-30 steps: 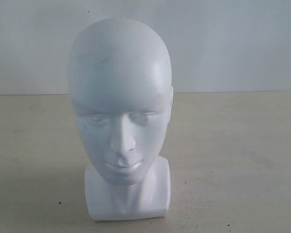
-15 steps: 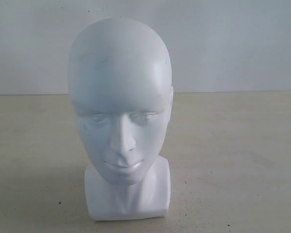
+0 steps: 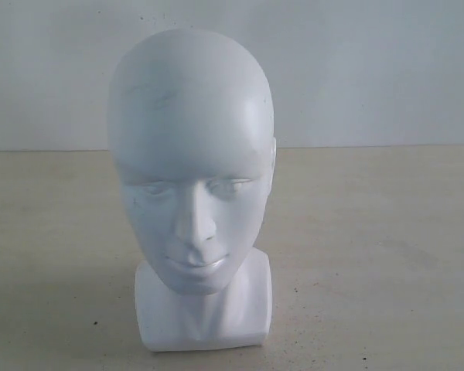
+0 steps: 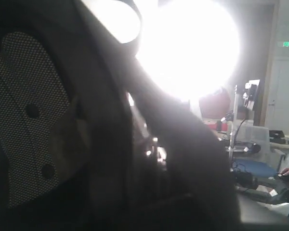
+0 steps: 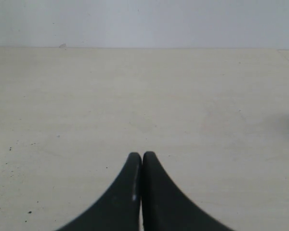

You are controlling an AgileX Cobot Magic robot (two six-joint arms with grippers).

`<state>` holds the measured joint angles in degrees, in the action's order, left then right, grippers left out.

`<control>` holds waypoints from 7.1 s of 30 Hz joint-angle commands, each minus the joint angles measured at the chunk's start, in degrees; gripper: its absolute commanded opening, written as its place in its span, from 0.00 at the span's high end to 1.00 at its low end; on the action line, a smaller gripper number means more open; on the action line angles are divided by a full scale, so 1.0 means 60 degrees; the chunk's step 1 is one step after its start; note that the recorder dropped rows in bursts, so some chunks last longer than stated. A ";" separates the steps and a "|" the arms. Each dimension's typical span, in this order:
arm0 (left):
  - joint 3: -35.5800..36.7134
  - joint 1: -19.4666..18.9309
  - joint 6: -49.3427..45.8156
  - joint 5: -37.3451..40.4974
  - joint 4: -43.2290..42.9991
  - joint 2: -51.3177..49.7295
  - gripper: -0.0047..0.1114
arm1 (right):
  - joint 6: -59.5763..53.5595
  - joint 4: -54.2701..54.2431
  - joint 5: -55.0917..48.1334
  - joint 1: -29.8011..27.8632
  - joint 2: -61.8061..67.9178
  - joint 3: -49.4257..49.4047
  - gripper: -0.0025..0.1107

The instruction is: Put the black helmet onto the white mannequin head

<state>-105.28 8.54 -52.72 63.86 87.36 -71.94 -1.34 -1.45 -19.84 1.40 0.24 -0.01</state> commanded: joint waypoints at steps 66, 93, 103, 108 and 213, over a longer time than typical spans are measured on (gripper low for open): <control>0.2325 0.0000 2.7605 -1.8069 -2.0086 0.0804 0.92 | -0.0005 0.0055 0.0117 -0.0042 -0.0040 0.0002 0.98; 0.4234 0.0280 2.8849 -2.2304 -1.9621 -0.1405 0.92 | -0.0005 0.0055 0.0117 -0.0042 -0.0040 0.0002 0.98; 0.4966 0.2008 2.8849 -2.2304 -2.0265 -0.1222 0.92 | -0.0005 0.0055 0.0117 -0.0042 -0.0040 0.0002 0.98; 0.5661 0.2032 2.8849 -2.2304 -2.0735 -0.1027 0.92 | -0.0005 0.0055 0.0117 -0.0042 -0.0040 0.0002 0.98; 1.0362 0.1095 2.7265 -2.2304 -2.0477 -0.0656 0.92 | -0.0005 0.0055 0.0117 -0.0042 -0.0040 0.0002 0.98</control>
<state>-43.30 16.68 116.23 -72.46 -37.55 -76.68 -1.24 -1.45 -19.84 1.40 0.24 -0.01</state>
